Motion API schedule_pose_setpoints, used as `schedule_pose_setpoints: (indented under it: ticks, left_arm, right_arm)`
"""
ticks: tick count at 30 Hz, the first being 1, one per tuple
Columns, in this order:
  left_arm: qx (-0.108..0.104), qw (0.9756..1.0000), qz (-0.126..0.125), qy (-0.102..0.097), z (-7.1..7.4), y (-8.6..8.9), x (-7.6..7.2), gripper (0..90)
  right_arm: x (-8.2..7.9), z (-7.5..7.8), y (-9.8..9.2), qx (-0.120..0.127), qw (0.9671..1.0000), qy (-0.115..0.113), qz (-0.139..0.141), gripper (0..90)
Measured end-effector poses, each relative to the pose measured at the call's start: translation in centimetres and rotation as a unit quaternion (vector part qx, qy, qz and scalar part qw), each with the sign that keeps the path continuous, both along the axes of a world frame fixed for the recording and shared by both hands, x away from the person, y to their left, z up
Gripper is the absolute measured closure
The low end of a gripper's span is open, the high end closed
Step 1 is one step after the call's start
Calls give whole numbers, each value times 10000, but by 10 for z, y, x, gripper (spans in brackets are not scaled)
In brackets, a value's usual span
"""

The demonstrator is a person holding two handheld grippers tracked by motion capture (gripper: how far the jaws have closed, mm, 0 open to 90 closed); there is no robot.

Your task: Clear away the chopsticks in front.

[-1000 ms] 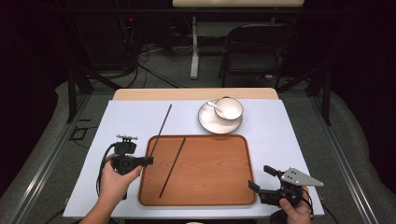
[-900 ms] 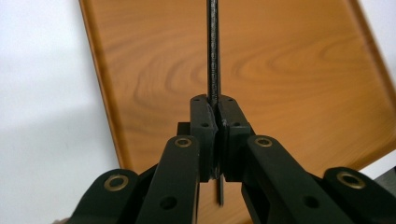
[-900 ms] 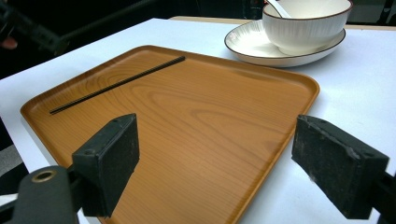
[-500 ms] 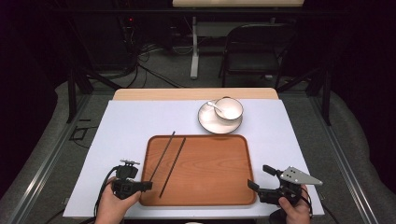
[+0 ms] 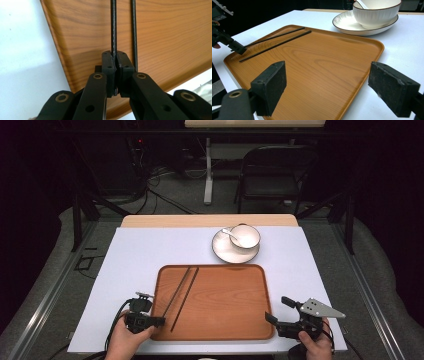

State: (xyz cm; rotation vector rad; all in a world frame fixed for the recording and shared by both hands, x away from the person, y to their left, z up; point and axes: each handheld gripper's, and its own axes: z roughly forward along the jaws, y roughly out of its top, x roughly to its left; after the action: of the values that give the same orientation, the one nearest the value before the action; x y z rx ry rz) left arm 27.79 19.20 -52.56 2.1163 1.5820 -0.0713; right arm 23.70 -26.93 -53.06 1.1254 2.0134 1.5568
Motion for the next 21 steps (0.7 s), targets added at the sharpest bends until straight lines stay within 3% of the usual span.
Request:
schedule_pose_setpoints:
  ticks: [5, 8, 10, 16, 21]
  left_arm:
    - [41, 10000, -6, -5, 0, 0, 2, 862]
    - [-142, 9999, 56, 67, -2, 5, 3, 861]
    - [-125, 9998, 135, 41, -3, 8, 2, 860]
    - [-346, 9992, 190, 91, -5, 14, 2, 835]
    - [-359, 9992, 158, 63, -6, 12, 3, 799]
  right_arm:
    - [0, 0, 0, -14, 10000, -18, 1, 144]
    - [-1, 0, 0, -31, 10000, -20, -1, 145]
    - [-2, 0, 0, -11, 10000, -25, -16, 145]
    - [-1, 0, 0, -25, 10000, -13, -25, 145]
    - [-1, 0, 0, -14, 10000, -11, -37, 145]
